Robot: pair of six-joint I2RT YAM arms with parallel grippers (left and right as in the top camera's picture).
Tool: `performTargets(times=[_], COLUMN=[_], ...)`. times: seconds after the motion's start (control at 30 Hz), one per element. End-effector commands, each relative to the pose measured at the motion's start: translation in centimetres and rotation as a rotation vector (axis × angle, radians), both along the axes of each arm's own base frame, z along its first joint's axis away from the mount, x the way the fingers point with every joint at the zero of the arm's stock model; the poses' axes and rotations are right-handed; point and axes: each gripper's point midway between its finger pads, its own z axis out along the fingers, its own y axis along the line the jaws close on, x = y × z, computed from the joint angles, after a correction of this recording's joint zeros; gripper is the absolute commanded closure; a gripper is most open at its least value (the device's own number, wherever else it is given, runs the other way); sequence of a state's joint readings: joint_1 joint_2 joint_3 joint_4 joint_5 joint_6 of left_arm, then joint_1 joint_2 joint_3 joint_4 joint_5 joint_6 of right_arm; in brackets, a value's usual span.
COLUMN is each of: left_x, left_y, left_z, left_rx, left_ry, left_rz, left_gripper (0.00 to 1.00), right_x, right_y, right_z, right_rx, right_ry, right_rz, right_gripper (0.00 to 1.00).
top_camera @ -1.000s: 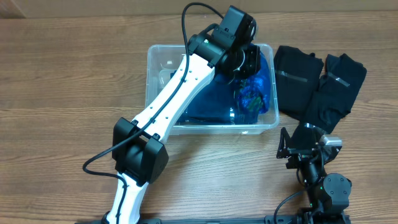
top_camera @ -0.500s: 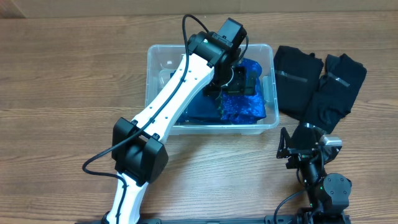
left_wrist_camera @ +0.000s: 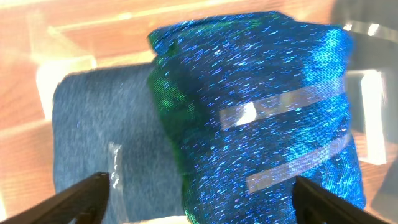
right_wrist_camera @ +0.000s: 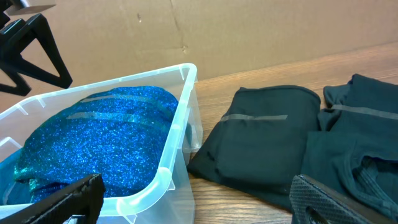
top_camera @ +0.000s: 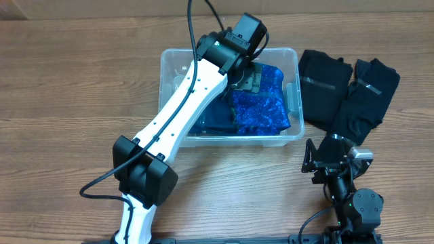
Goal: Pack container
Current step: 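Release the sparkly item and raise the left gripper out of the bin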
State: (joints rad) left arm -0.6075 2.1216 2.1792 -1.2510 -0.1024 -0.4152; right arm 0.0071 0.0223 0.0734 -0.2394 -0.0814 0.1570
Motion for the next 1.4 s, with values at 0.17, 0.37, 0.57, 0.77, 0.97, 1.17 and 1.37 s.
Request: performTargets(times=[0.17,0.37,0.57,0.77,0.97,1.17,1.37], left_x=[-1.5,-1.3,0.1,-0.7,-3.9,-6.5,-7.7], left_y=[-1.7,-1.8,-0.1,7.0,16.2,23.2,26.5], left_z=[-10.8,-9.6,2.3,15.3,19.7,23.4,24.8], left_rx=[0.064,0.064,-0.04,-0.155,-0.148,-0.178,-0.153], left_ry=[0.25,0.24,0.058,-0.185,-0.231,-0.326,-0.384], left_rz=[-0.147,-0.179,-0.142,-0.026,0.152,0.299,0.392], left_gripper=[0.19,0.17,0.0,0.0,0.0,0.0,0.0], right_x=[0.0,0.0,0.0,-0.1,-1.0,-2.4,-1.8], right_y=[0.0,0.0,0.0,0.8,3.6,3.8,0.5], right_z=[0.2,0.2,0.2,0.2,2.6,5.9,8.2], right_rx=[0.004,0.005,0.004,0.013,0.161,0.18,0.137], right_ry=[-0.009,-0.008,-0.009,-0.008,-0.039,0.005,0.224], right_rz=[-0.001,-0.001,-0.001,0.047,0.203,0.206,-0.001], right_gripper=[0.0,0.0,0.0,0.0,0.0,0.0,0.0])
